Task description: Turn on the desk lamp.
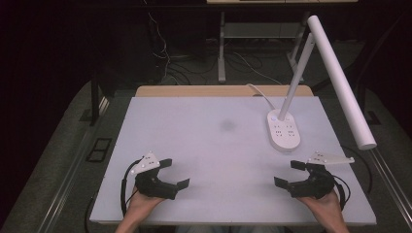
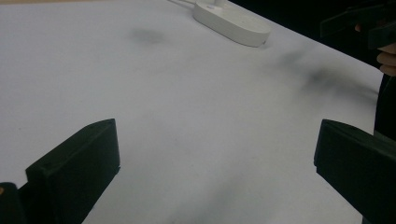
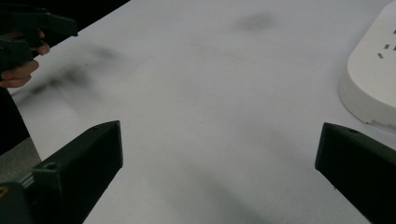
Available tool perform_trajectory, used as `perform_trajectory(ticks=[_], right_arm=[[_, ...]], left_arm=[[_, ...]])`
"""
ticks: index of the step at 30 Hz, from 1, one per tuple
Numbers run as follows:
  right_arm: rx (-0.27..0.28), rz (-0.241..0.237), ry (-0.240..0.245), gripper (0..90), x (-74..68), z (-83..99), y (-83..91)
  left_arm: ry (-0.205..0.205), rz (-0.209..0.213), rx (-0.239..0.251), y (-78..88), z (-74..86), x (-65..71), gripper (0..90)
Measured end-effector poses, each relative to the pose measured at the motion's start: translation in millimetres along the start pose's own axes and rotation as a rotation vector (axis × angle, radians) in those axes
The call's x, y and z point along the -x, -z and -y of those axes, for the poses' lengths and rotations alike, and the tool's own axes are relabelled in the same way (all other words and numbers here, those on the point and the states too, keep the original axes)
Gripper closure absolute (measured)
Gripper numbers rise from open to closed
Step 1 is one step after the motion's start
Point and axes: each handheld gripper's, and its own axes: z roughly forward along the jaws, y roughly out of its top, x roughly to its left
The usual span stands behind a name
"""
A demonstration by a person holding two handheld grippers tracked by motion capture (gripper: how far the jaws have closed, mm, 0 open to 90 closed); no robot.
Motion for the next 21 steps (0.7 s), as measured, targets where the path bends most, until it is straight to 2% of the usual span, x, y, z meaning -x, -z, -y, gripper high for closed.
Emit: perform_trajectory(ticks=[17, 21], right_arm=[[0.0, -0.003, 0.001, 0.5, 0.8, 0.1, 4.0], [0.003, -0.009, -0.011, 0.5, 0.7, 0.0, 6.7]], left_arm=[[-0.013, 0.005, 0.0, -2.8, -0.3, 4.7, 0.0], [-0.01, 0.006, -0.002, -3.4, 0.0, 5.5, 0.0]])
